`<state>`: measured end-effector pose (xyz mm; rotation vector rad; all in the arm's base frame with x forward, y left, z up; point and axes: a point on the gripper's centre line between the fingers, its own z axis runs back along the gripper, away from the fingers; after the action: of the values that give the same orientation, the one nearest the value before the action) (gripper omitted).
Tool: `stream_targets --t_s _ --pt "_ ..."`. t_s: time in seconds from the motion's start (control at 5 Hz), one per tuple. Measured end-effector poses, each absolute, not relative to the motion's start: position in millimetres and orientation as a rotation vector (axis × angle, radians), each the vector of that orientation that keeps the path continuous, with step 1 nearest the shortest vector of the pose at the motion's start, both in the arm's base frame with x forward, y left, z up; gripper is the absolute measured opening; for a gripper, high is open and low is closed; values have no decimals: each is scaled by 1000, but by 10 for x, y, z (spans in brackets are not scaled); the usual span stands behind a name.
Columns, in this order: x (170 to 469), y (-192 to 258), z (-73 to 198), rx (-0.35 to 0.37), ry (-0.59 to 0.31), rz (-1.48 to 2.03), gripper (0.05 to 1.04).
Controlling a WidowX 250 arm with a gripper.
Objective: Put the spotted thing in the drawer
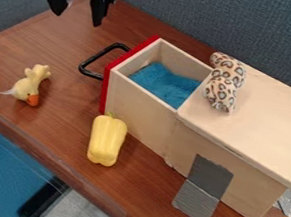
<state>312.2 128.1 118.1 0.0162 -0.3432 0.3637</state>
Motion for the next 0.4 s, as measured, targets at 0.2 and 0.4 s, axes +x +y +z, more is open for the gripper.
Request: stream_targets --t_s 0.2,0.4 --pt "3100 1247 1100 -2 -318 366 999" --pt "3014 890 1331 -94 -375 264 999"
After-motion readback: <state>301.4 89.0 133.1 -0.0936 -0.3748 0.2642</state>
